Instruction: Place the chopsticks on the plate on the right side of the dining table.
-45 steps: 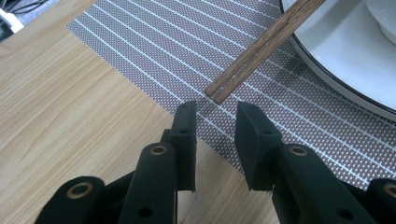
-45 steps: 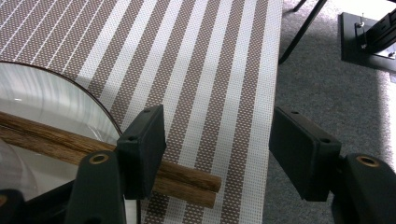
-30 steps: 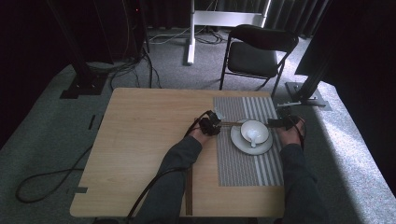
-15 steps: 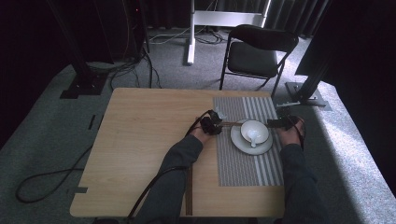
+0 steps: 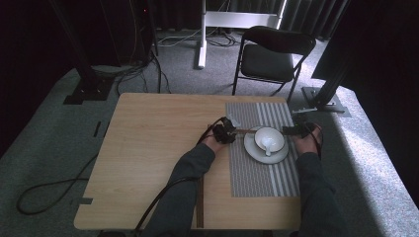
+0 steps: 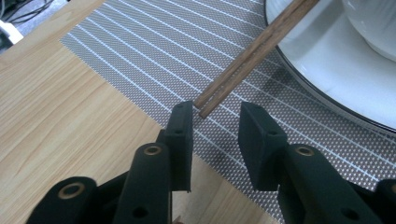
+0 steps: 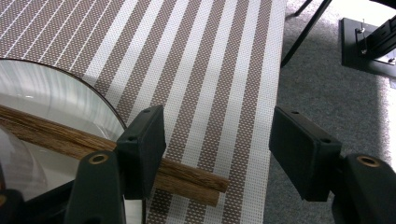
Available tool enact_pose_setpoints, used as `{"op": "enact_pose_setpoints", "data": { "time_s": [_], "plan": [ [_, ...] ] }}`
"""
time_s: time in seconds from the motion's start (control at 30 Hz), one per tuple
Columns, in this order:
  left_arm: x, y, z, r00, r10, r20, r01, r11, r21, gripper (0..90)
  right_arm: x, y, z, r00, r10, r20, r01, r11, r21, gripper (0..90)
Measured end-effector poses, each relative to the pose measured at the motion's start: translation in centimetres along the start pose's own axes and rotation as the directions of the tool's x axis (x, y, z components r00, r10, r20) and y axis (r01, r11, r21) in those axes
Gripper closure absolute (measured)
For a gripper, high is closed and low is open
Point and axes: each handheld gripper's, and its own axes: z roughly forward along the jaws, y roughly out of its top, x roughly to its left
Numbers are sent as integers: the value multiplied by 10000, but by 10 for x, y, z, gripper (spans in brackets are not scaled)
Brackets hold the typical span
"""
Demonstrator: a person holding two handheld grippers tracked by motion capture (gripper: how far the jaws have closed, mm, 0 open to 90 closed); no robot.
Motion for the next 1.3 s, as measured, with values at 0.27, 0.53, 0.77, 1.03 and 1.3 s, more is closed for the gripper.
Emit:
{"op": "enact_pose_setpoints", "data": {
  "time_s": [0.27, 0.53, 0.77, 1.03, 1.3],
  "plan": [
    [-1, -3, 1, 10000, -24, 4, 24, 9997, 259, 686, 0, 0, 0, 10000, -12, 28, 12, 10000, -19, 351],
    [-1, -2, 2, 9999, -95, 65, 94, 9997, 204, 688, -1, 0, -1, 10000, 26, 33, -26, 10000, -38, 351],
    [-1, -5, 1, 9999, -128, 26, 127, 9995, 289, 691, 0, 0, -1, 10000, -10, 43, 10, 10000, -60, 351],
    [-2, -5, 1, 9999, -131, 99, 128, 9995, 290, 721, -1, 0, -1, 10000, 1, 51, -1, 10000, -57, 351],
    [-2, -4, 2, 9998, -137, 123, 134, 9996, 246, 713, 0, 0, -1, 10000, -14, 66, 14, 10000, -49, 350]
  ]
}}
